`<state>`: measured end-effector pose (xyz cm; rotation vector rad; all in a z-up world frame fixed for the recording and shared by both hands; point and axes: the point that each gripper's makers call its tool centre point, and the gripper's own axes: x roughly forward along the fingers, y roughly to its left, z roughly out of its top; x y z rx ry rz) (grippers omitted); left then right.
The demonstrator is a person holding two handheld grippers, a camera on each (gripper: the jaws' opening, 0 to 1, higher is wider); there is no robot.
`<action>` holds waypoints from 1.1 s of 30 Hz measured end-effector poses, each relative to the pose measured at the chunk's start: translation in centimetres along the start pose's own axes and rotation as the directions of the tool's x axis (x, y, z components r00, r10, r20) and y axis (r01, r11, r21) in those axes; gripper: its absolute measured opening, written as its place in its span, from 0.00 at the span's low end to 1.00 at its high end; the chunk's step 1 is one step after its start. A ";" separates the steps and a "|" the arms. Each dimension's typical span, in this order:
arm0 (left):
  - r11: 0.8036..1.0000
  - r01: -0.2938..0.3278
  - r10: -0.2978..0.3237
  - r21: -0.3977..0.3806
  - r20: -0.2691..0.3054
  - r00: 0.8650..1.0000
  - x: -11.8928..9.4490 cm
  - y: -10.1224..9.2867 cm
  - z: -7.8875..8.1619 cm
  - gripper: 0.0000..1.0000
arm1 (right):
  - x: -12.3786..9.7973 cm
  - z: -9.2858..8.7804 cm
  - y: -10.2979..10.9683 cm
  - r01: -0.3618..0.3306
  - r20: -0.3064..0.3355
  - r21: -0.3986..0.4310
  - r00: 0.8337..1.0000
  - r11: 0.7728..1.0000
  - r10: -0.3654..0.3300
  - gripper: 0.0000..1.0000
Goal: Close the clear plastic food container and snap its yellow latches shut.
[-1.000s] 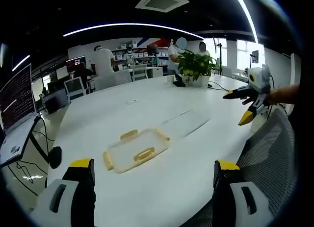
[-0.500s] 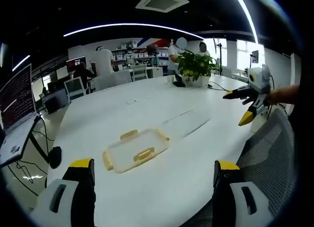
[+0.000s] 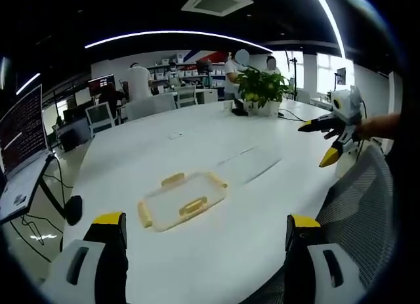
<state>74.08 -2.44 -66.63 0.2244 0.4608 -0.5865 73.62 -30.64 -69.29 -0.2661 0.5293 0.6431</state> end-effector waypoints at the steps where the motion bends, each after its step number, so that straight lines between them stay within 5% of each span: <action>1: 1.000 0.001 -0.001 0.000 -0.002 1.000 0.0 0.0 0.0 0.99 | 0.0 0.0 0.0 -0.001 0.000 0.000 1.000 1.000 0.001 0.99; 33: 1.000 0.016 -0.016 0.015 -0.012 1.000 0.0 2.1 0.6 0.97 | 0.4 1.8 0.3 -0.072 -0.031 -0.070 0.997 0.995 0.070 0.99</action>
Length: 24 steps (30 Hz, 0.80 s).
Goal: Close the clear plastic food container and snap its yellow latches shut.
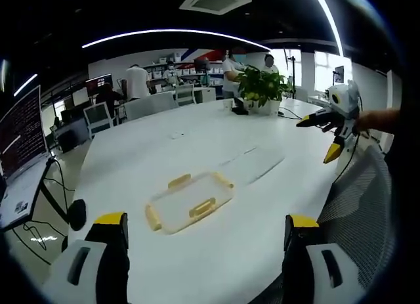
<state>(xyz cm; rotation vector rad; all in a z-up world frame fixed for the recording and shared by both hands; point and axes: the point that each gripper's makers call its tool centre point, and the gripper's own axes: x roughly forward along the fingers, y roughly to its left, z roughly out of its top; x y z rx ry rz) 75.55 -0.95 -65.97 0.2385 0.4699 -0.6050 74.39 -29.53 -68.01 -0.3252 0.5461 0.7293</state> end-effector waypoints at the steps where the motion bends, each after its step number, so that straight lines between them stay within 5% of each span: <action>1: 1.000 0.001 -0.001 0.000 0.001 1.000 0.0 0.1 0.1 0.96 | 0.0 0.1 0.0 -0.001 0.000 -0.002 1.000 1.000 0.001 0.99; 24: 0.999 0.035 -0.034 0.039 -0.011 0.999 0.8 2.0 1.3 0.94 | 1.7 2.4 0.0 -0.119 -0.034 -0.105 0.993 0.987 0.116 0.98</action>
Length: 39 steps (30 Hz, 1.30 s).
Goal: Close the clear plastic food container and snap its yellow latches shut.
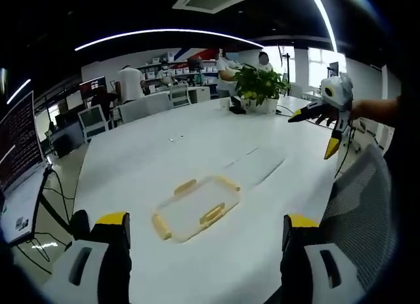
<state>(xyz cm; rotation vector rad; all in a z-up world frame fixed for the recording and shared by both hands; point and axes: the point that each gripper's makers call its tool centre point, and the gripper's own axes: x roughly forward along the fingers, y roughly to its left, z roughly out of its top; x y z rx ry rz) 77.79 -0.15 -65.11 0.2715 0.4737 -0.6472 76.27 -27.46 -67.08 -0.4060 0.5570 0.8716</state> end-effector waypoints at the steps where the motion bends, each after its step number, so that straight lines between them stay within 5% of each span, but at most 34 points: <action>1: 1.000 0.001 -0.001 0.001 0.000 1.000 0.0 0.1 0.1 0.93 | 0.1 0.2 0.0 -0.006 0.001 -0.006 1.000 1.000 0.006 0.98; 15: 0.999 0.027 -0.026 0.036 -0.014 1.000 0.8 1.3 0.5 0.91 | 1.5 1.9 -0.2 -0.082 -0.015 -0.075 0.997 0.994 0.081 0.94; 39: 0.989 0.102 -0.093 0.104 -0.084 0.992 2.4 3.1 -1.2 0.85 | 5.2 4.4 -1.1 -0.160 -0.053 -0.163 0.987 0.974 0.153 0.91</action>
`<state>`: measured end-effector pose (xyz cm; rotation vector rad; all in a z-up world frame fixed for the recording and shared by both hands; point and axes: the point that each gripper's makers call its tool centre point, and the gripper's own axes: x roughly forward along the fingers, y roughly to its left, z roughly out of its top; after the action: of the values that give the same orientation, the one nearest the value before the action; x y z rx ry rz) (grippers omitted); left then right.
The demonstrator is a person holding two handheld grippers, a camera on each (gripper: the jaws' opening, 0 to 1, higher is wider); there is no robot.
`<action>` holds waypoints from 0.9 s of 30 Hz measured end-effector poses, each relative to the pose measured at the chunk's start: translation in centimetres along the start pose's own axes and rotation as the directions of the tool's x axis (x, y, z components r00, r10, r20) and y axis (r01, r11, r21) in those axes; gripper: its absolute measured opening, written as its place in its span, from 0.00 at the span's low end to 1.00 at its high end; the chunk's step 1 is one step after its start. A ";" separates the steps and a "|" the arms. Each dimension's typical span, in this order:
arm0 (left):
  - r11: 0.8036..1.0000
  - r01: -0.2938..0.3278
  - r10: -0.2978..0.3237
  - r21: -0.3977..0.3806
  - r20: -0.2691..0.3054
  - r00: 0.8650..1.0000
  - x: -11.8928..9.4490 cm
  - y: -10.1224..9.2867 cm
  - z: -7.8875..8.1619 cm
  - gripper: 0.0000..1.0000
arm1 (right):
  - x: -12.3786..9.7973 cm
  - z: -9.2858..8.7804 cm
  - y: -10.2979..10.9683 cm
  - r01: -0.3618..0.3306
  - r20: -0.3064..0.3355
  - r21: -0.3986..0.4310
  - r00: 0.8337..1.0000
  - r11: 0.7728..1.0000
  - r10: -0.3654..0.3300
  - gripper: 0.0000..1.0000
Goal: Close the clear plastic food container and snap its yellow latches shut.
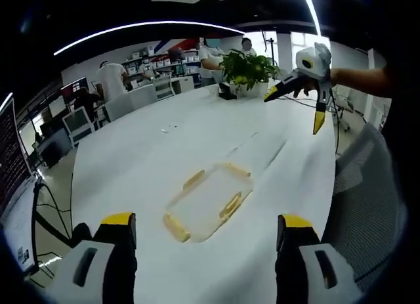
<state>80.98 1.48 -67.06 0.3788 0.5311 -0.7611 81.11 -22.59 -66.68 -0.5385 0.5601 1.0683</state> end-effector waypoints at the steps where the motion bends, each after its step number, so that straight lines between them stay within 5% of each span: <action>1: 1.000 0.004 -0.004 0.002 -0.002 1.000 0.1 0.0 -0.1 0.85 | 0.2 0.2 -0.1 -0.003 -0.002 -0.008 1.000 1.000 0.003 0.91; 27: 0.985 0.110 -0.095 0.136 -0.114 0.989 3.1 1.1 -2.1 0.70 | 5.7 1.0 -1.3 -0.103 -0.088 -0.164 0.992 0.981 0.089 0.80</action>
<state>82.99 1.53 -70.39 0.5303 0.6026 -0.8844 84.60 -18.75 -69.52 -0.7108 0.5740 1.1969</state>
